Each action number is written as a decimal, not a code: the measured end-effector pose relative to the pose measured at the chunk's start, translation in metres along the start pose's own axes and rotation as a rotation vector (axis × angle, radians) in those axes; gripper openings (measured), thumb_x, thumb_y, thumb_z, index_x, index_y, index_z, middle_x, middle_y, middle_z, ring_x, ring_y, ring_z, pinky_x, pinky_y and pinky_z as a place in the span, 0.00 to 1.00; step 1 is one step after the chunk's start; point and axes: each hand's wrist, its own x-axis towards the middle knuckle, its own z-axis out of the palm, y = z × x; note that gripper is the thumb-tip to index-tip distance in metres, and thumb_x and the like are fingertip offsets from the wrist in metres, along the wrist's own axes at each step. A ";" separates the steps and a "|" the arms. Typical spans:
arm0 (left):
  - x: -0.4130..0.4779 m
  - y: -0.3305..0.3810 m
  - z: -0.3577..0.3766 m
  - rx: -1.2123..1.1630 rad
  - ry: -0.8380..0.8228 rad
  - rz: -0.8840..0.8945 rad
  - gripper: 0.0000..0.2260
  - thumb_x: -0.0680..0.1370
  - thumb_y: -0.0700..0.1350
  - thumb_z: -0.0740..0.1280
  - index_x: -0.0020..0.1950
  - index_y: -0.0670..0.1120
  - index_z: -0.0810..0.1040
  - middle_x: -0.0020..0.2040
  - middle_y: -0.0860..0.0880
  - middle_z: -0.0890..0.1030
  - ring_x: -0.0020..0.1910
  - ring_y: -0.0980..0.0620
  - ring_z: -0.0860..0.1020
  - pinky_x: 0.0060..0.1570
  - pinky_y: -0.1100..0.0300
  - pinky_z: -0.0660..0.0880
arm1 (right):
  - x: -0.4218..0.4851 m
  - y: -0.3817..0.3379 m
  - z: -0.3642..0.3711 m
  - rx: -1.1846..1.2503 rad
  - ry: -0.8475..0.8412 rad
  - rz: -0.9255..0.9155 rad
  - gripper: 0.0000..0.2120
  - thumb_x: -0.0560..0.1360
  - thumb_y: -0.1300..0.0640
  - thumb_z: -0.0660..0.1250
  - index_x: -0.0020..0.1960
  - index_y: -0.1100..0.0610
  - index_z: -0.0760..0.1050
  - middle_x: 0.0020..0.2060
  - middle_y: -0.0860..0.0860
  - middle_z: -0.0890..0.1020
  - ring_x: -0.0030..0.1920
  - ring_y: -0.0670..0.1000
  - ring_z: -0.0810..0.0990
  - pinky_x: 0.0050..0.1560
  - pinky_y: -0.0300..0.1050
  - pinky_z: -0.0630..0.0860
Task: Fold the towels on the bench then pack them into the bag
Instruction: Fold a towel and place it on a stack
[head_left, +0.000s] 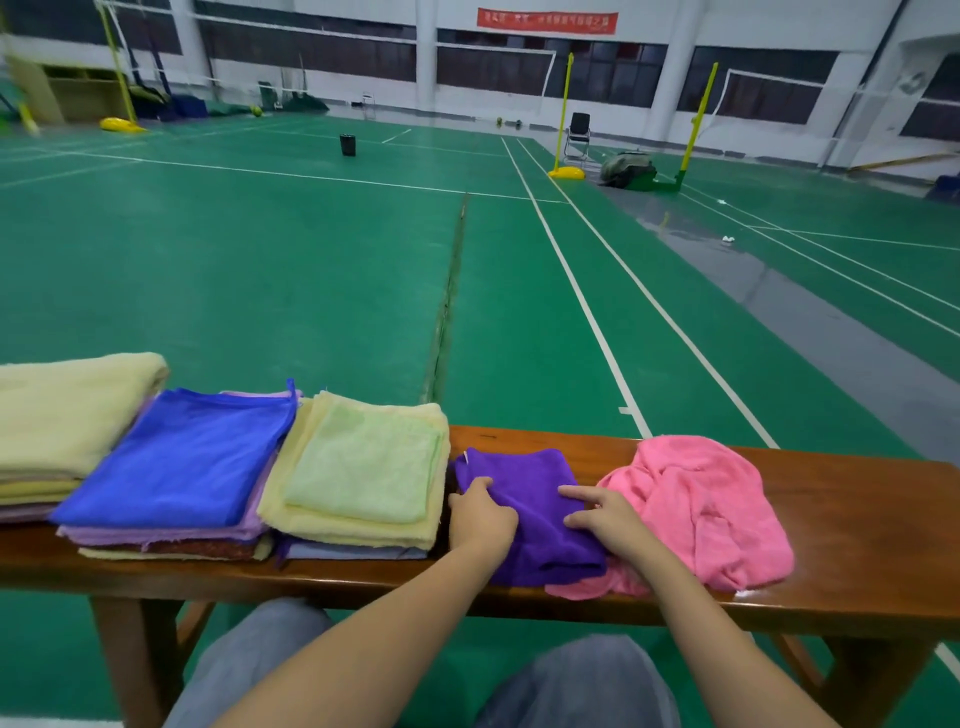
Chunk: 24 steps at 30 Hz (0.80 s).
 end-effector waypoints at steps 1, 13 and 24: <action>0.000 -0.001 0.000 -0.010 -0.011 0.026 0.24 0.76 0.40 0.63 0.72 0.47 0.66 0.68 0.42 0.66 0.62 0.44 0.72 0.63 0.56 0.68 | -0.002 0.001 -0.002 0.039 0.012 -0.011 0.23 0.72 0.70 0.66 0.65 0.58 0.74 0.57 0.53 0.73 0.50 0.47 0.73 0.39 0.23 0.68; -0.009 0.042 -0.076 -0.239 -0.169 0.353 0.36 0.69 0.40 0.76 0.74 0.44 0.63 0.71 0.44 0.65 0.69 0.48 0.66 0.70 0.57 0.62 | -0.030 -0.071 -0.023 0.518 0.071 -0.216 0.27 0.68 0.74 0.65 0.62 0.53 0.75 0.62 0.55 0.75 0.50 0.53 0.78 0.40 0.36 0.78; 0.006 -0.013 -0.322 -0.174 -0.224 0.237 0.46 0.57 0.40 0.77 0.74 0.49 0.64 0.67 0.47 0.70 0.60 0.52 0.74 0.61 0.60 0.70 | -0.031 -0.211 0.136 0.299 -0.070 -0.452 0.33 0.67 0.71 0.70 0.70 0.57 0.68 0.66 0.50 0.68 0.67 0.50 0.69 0.69 0.51 0.67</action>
